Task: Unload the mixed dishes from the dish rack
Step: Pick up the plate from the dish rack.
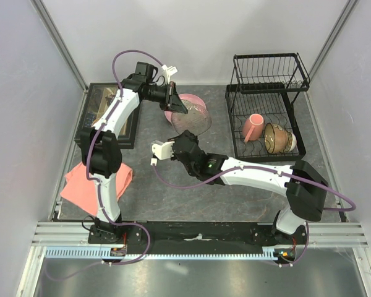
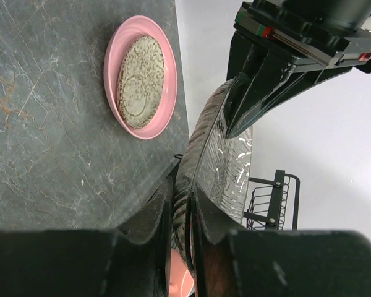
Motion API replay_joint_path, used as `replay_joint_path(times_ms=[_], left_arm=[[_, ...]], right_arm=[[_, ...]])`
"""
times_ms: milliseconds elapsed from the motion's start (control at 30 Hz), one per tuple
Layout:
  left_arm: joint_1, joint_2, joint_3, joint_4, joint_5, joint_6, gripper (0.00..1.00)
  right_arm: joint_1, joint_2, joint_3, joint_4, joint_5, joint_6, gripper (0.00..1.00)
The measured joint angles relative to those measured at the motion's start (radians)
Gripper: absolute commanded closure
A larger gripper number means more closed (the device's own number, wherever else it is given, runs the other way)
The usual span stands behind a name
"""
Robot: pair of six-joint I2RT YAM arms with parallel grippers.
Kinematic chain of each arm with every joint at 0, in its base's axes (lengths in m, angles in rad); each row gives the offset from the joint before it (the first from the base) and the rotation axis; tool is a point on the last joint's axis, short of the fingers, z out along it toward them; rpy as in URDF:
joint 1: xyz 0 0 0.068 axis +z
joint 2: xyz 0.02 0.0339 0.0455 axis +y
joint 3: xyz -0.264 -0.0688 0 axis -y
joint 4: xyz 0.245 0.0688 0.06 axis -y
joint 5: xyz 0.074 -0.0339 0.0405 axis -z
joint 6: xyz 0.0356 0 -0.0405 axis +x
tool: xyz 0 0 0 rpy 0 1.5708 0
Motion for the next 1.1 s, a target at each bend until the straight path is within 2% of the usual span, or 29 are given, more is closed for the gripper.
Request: replay_joint_path(times_ms=[167, 200, 367, 500, 700, 1100], left_arm=[[0.0, 0.0, -0.004, 0.007, 0.001, 0.01, 0.99], [0.0, 0.0, -0.004, 0.007, -0.002, 0.01, 0.99], [0.0, 0.0, -0.006, 0.016, -0.009, 0.008, 0.98], [0.006, 0.001, -0.006, 0.025, -0.009, -0.002, 0.99], [0.034, 0.03, 0.021, 0.027, -0.008, -0.02, 0.98], [0.092, 0.092, 0.054, 0.081, -0.008, -0.063, 0.99]], right_arm=[[0.001, 0.003, 0.0, 0.011, 0.014, -0.003, 0.66], [0.001, 0.003, 0.0, 0.014, 0.023, -0.005, 0.59], [0.001, 0.003, 0.0, 0.031, 0.033, -0.014, 0.45], [0.001, 0.003, -0.002, 0.039, 0.033, -0.018, 0.29], [0.0, 0.003, -0.014, 0.045, 0.036, -0.013, 0.19], [-0.004, -0.003, -0.017, 0.05, 0.071, -0.003, 0.16]])
